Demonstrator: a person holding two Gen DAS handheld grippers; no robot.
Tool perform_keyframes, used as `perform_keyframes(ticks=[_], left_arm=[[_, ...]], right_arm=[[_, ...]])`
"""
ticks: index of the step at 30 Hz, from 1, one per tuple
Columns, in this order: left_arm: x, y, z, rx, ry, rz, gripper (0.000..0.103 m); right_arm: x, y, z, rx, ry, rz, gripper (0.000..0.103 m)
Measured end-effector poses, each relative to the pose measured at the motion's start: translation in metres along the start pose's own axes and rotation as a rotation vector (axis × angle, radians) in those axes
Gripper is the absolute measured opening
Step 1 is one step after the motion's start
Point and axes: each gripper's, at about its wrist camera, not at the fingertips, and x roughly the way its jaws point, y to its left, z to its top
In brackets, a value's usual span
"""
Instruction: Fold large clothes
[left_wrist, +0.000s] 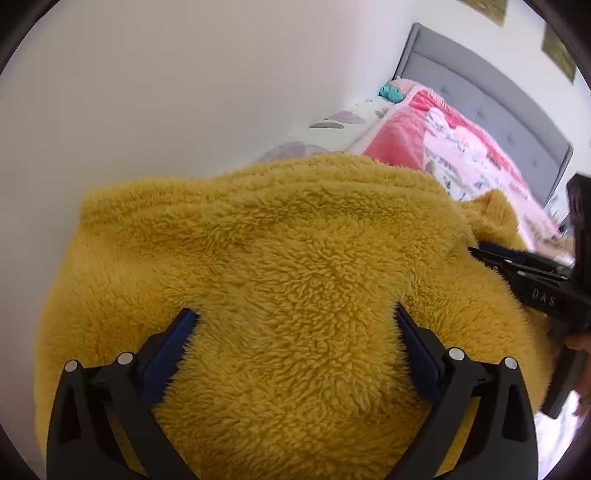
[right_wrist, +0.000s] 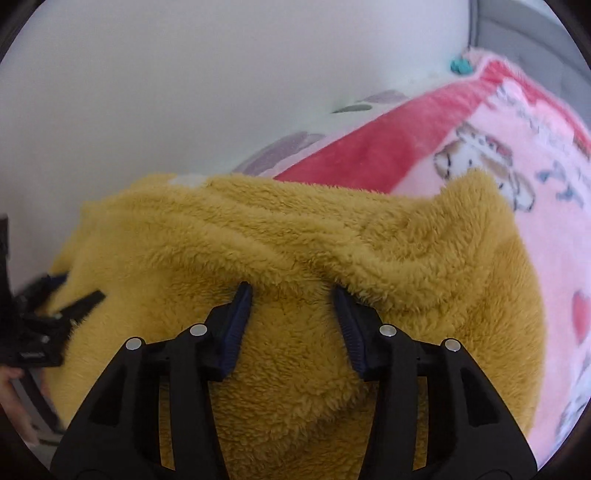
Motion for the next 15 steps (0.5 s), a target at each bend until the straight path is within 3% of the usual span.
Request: perform_keyframes(ticks=[3,5,7,9,12,15], left_arm=[[-0.004,-0.004,0.005,0.004,0.014,0.019,0.099],[-0.012,-0.007,0.009,0.008,0.017,0.042,0.099],[-0.026,-0.013,0.012,0.01,0.013,0.07,0.099],[-0.036,-0.017,0.013,-0.002,0.017,0.089,0.099],[-0.061,-0.021,0.009,-0.043,0.032,0.061,0.098],[-0.104,-0.03,0.0,-0.067,0.017,0.058,0.098]], right_arm=[[-0.009,0.003,0.003,0.025,-0.005,-0.005,0.048],[-0.023,0.004,0.004,0.072,-0.019,0.003,0.069],[-0.045,0.007,0.005,0.102,-0.05,-0.037,0.083],[-0.07,0.008,0.003,0.122,-0.102,-0.05,0.085],[-0.11,0.013,-0.005,0.155,-0.146,-0.065,0.095],[-0.151,0.02,-0.017,0.151,-0.179,-0.1,0.095]])
